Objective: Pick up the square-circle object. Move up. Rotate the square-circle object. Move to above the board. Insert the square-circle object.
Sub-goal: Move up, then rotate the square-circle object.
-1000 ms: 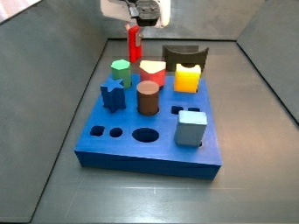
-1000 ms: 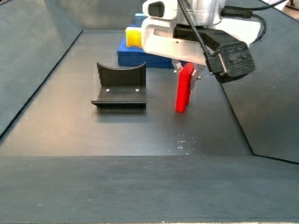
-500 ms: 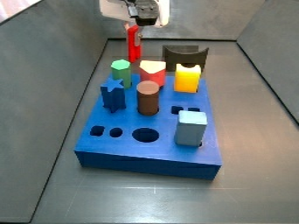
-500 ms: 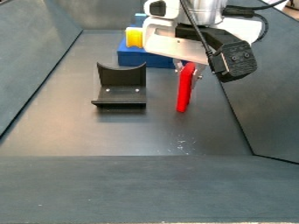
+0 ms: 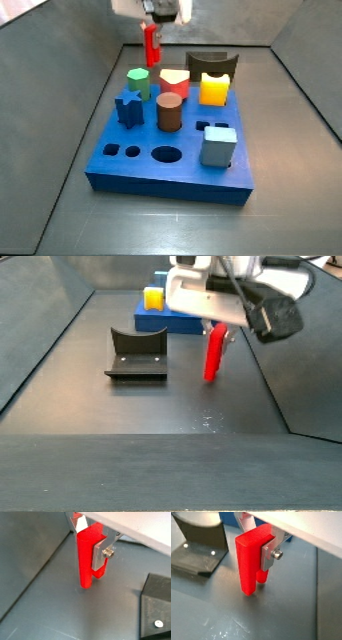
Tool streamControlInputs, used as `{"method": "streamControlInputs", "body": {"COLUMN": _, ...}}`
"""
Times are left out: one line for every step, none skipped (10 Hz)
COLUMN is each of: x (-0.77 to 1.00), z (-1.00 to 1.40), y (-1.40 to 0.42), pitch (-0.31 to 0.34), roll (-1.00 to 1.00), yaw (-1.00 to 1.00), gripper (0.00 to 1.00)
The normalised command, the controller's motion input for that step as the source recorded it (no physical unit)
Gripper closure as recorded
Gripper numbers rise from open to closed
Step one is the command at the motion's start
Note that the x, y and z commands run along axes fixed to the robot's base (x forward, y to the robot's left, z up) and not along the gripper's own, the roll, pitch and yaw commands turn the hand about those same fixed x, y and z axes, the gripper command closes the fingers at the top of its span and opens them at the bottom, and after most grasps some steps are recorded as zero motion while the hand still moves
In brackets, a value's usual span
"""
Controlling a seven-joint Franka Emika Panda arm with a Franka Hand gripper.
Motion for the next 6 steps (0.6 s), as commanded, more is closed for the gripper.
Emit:
{"method": "streamControlInputs", "body": {"x": 0.00, "z": 0.55, "y": -0.02, "pitch": 0.074, "roll": -0.02, "yaw": -0.01, "gripper": 1.00}}
{"method": "streamControlInputs", "body": {"x": 0.00, "z": 0.44, "y": -0.02, "pitch": 0.071, "roll": -0.02, "yaw": 0.00, "gripper": 1.00}}
{"method": "streamControlInputs", "body": {"x": 0.00, "z": 0.22, "y": -0.01, "pitch": 0.063, "roll": -0.02, "yaw": 0.00, "gripper": 1.00}}
{"method": "streamControlInputs", "body": {"x": 0.04, "z": 1.00, "y": -0.36, "pitch": 0.000, "roll": 0.00, "yaw": 0.00, "gripper": 1.00}}
{"method": "streamControlInputs", "body": {"x": 0.04, "z": 1.00, "y": -0.36, "pitch": -0.004, "roll": 0.00, "yaw": 0.00, "gripper": 1.00}}
{"method": "streamControlInputs", "body": {"x": 0.02, "z": 1.00, "y": -0.31, "pitch": 0.016, "roll": 0.00, "yaw": 0.02, "gripper": 1.00}}
